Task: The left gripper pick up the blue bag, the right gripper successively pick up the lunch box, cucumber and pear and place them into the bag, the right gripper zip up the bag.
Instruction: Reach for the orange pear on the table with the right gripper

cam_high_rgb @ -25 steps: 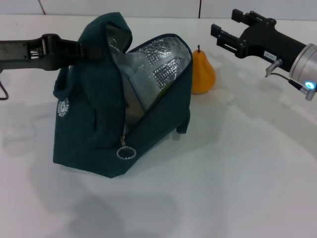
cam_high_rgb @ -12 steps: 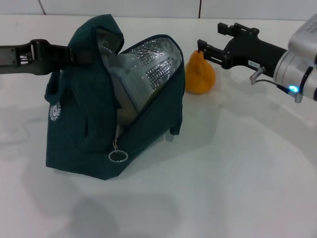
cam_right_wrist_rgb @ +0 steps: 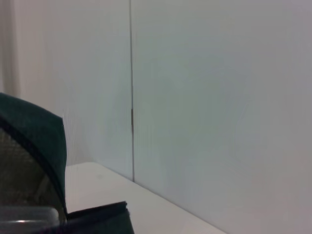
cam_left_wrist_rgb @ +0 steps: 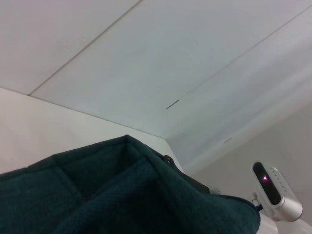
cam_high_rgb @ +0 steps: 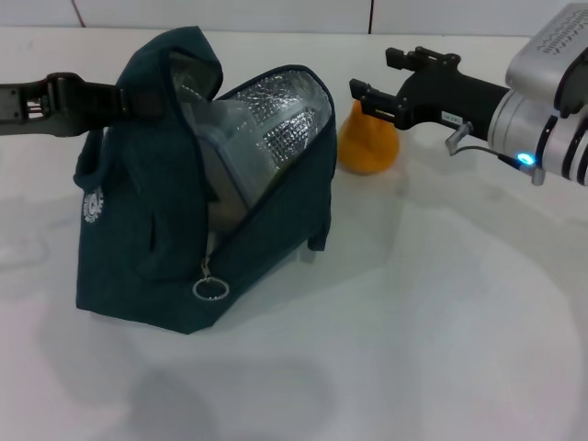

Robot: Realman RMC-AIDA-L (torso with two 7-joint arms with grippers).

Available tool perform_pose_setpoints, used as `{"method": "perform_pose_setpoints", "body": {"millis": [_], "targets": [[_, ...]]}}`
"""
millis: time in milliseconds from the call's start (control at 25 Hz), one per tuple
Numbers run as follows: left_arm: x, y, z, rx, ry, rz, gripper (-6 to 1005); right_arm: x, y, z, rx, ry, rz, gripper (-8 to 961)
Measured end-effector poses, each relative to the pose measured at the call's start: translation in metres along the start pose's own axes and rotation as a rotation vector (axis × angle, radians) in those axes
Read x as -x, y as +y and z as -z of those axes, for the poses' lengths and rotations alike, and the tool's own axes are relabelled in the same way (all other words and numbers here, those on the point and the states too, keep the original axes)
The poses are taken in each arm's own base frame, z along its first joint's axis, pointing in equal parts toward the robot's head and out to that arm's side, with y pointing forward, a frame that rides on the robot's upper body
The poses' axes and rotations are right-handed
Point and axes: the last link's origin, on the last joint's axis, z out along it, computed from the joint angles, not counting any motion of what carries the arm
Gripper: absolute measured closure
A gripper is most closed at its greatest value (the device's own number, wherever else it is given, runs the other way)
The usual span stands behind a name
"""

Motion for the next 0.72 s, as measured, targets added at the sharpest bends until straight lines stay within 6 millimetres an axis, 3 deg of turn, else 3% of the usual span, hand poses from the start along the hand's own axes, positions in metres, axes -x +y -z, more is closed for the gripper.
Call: {"method": "perform_pose_setpoints", "body": {"millis": [720], "targets": [[0.0031, 0.003, -0.0021, 0.02, -0.008, -0.025, 878, -0.0069, -0.0005, 0.005, -0.018, 0.004, -0.032, 374]]}}
